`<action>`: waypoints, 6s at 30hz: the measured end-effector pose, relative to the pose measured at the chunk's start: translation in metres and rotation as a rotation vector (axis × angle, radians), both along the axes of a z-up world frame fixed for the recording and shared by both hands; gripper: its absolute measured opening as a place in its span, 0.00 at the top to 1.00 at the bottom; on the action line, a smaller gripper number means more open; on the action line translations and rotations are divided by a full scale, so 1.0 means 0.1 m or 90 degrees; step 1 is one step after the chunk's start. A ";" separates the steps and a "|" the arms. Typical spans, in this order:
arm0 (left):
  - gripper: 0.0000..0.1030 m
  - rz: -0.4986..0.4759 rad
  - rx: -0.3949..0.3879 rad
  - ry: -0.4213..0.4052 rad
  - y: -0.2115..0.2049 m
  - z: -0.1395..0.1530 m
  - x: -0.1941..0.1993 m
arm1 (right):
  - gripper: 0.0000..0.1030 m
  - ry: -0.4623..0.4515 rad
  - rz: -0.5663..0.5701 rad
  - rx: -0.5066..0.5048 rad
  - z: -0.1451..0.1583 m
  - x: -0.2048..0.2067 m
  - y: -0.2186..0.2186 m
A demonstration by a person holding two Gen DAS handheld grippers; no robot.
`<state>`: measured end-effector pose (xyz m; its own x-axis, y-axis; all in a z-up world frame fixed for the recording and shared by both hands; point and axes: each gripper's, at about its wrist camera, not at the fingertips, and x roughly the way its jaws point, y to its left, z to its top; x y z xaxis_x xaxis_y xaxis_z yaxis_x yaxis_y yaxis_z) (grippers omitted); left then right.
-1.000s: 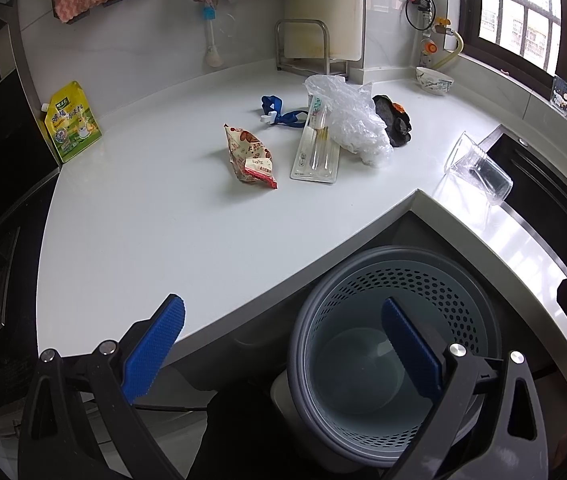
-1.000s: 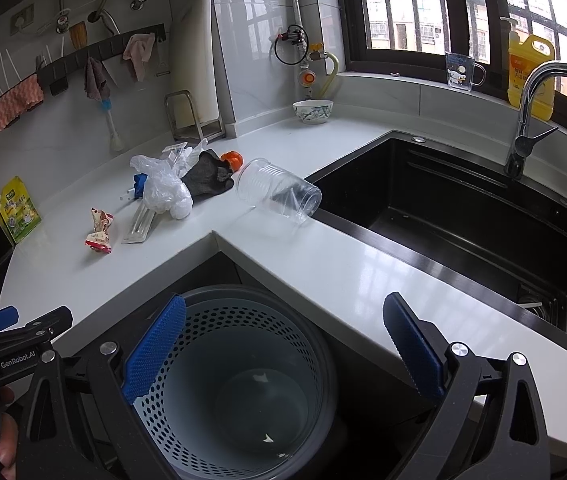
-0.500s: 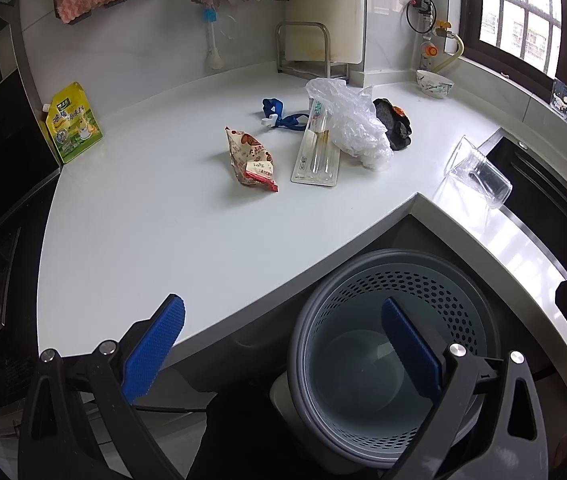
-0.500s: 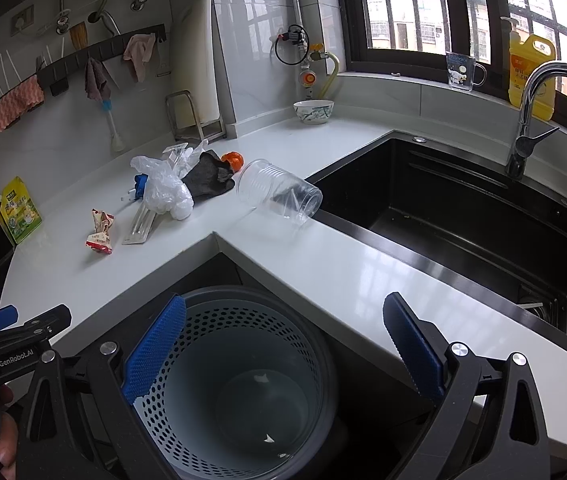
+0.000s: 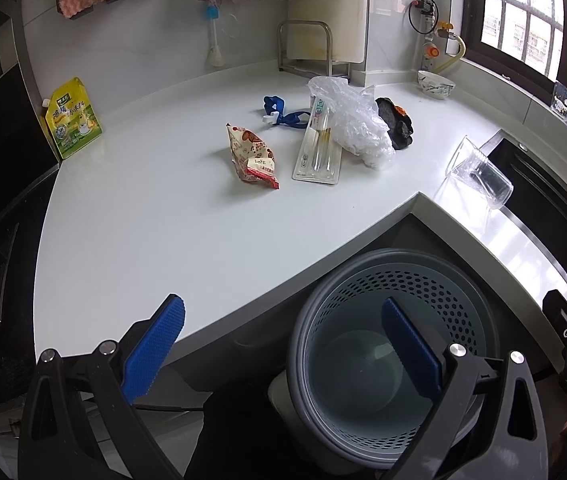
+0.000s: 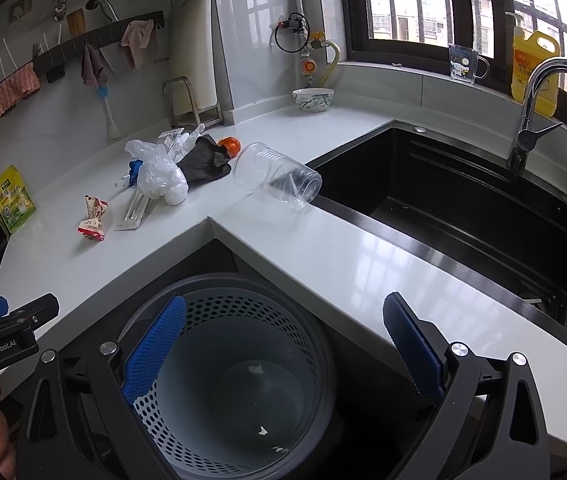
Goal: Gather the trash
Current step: 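Reach the left tool to the snack wrapper while the right tool reaches the clear cup, then close the left tool on the wrapper while the right tool grips the cup, then carry both items over the bin and open both tools to drop them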
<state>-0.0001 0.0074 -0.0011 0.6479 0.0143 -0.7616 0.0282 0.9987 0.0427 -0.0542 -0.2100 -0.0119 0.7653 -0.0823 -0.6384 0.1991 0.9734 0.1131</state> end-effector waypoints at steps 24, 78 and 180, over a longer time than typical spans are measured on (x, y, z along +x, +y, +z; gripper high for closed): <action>0.06 0.047 0.006 -0.045 0.08 0.05 0.53 | 0.08 -0.031 0.094 -0.020 0.08 0.61 -0.46; 0.06 0.152 0.000 0.026 0.41 -0.46 1.98 | 0.28 0.064 0.305 -0.050 -0.09 2.21 -0.13; 0.25 -0.118 -0.032 0.045 -0.26 -0.74 -0.03 | 0.28 0.118 0.131 0.112 -0.89 0.14 0.03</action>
<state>-0.0035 -0.0189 -0.0751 0.5808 -0.1397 -0.8020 0.2125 0.9770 -0.0163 -0.0397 -0.2070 -0.1009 0.6238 0.1858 -0.7592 0.0337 0.9640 0.2637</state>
